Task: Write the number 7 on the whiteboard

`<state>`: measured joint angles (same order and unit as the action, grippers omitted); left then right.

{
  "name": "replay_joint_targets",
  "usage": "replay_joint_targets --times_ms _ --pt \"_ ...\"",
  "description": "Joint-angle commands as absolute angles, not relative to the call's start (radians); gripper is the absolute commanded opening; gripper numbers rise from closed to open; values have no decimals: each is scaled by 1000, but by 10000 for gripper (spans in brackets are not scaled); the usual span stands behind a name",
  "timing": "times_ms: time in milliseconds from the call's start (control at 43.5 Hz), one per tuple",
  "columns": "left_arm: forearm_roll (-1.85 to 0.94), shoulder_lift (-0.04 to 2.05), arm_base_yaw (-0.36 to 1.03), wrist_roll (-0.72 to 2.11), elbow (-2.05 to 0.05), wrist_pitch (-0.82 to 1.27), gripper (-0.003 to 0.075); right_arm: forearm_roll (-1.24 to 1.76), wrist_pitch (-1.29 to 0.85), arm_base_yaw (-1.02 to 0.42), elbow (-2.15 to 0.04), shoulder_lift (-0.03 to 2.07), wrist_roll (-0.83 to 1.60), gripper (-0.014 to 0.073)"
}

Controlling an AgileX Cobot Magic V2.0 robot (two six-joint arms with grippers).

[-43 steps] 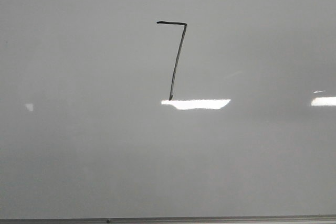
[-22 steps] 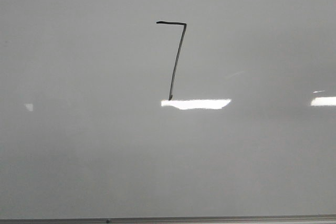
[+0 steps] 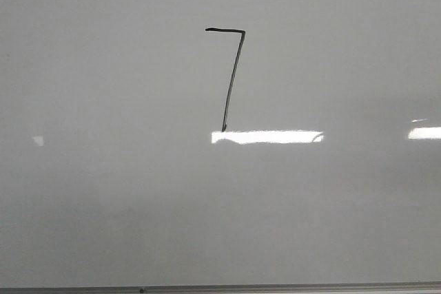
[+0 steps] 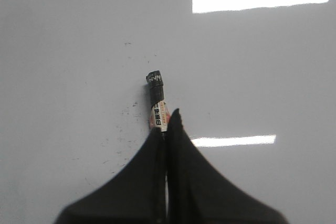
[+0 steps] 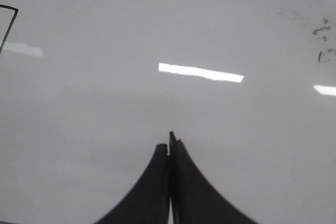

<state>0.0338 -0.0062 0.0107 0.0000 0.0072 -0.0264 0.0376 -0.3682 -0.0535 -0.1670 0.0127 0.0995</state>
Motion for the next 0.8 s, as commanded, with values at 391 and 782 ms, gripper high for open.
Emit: replay_joint_targets --times_ms 391,782 --pt "25 -20 15 0 20 -107 -21 29 13 -23 24 -29 101 -67" --pt "25 -20 15 0 20 -107 -21 80 66 -23 24 -29 101 -67"
